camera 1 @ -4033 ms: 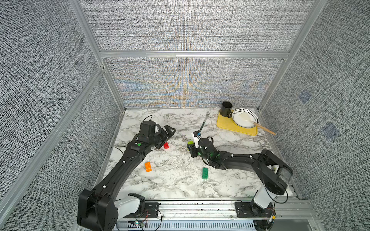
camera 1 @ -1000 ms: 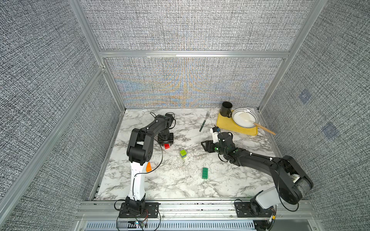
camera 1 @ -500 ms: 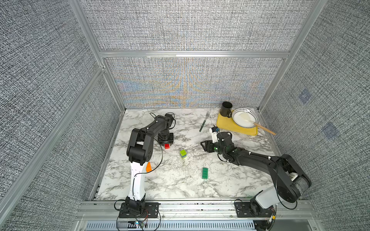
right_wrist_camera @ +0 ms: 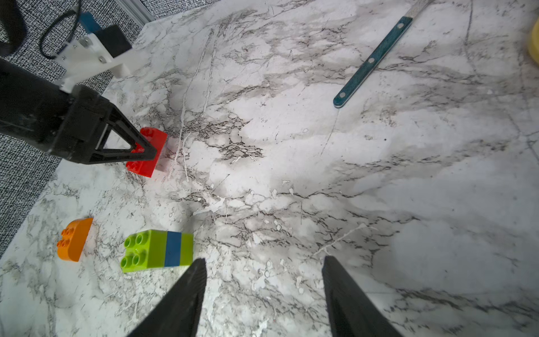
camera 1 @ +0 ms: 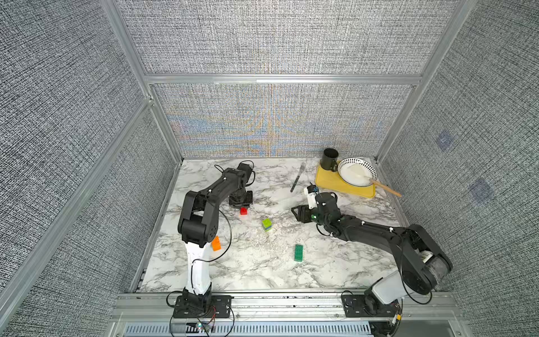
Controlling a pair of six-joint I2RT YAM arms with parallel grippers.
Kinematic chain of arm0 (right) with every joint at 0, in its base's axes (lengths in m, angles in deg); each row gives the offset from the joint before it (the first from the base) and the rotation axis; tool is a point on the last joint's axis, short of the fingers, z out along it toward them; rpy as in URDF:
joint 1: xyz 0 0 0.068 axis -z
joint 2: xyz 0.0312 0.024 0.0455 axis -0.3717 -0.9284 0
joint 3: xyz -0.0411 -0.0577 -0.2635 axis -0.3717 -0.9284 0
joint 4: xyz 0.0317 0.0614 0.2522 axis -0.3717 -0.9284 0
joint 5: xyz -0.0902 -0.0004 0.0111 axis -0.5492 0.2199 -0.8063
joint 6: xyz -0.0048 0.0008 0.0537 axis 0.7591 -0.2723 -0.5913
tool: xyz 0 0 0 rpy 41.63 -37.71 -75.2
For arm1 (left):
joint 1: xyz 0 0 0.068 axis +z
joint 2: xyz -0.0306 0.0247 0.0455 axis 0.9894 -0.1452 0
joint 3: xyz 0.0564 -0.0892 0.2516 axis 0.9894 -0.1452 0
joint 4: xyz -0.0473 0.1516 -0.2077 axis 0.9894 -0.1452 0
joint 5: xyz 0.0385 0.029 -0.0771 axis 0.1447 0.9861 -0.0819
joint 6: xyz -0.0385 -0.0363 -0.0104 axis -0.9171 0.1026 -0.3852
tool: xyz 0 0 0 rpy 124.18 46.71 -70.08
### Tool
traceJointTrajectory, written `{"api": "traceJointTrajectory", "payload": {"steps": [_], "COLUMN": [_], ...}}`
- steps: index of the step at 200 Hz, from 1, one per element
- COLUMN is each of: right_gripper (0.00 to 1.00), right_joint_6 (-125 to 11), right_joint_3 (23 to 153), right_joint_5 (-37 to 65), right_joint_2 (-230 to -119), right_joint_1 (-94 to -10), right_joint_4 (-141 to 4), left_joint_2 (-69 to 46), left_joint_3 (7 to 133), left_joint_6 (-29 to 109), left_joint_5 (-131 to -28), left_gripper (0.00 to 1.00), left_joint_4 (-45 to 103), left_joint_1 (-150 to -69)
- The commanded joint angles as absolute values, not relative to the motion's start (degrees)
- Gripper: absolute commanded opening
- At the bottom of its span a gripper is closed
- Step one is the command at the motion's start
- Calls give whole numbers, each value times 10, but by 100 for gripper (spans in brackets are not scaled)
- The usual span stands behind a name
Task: Assemble an ice cream with lego
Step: Pick up the lego brick from the center of the board, then assemble the lego brick with the lego brick.
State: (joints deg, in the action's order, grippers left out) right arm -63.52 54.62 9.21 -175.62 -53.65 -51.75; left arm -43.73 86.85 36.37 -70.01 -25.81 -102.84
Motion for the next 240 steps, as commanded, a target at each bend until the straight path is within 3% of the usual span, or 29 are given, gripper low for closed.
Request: {"api": "traceJointTrajectory", "payload": {"steps": [1,51,98,142,240], "right_gripper": [65,65,65,65,65], "right_joint_6": [-633,-633,-633,-635,-636], "right_joint_3": [552,555,557,560,571], "right_joint_5": [89,93,93,101,131], "right_joint_2": [-1758,-1765,-1766,-1773,-1797], "right_joint_1": [-537,-537,-536,-537,-536], "right_joint_4": [-513,-514,-515,-517,-527], "left_joint_2": [-389,-296,-241,-282,-305], "left_joint_3": [840,800,760,778,791], "left_joint_6": [411,555,660,712,760], "left_joint_5": [-730,-760,-818,-845,-758], "left_gripper": [2,2,2,2,2], "left_joint_4": [-221,-218,-206,-240,-275], "left_joint_1": [-1050,-1124,-1131,-1140,-1169]}}
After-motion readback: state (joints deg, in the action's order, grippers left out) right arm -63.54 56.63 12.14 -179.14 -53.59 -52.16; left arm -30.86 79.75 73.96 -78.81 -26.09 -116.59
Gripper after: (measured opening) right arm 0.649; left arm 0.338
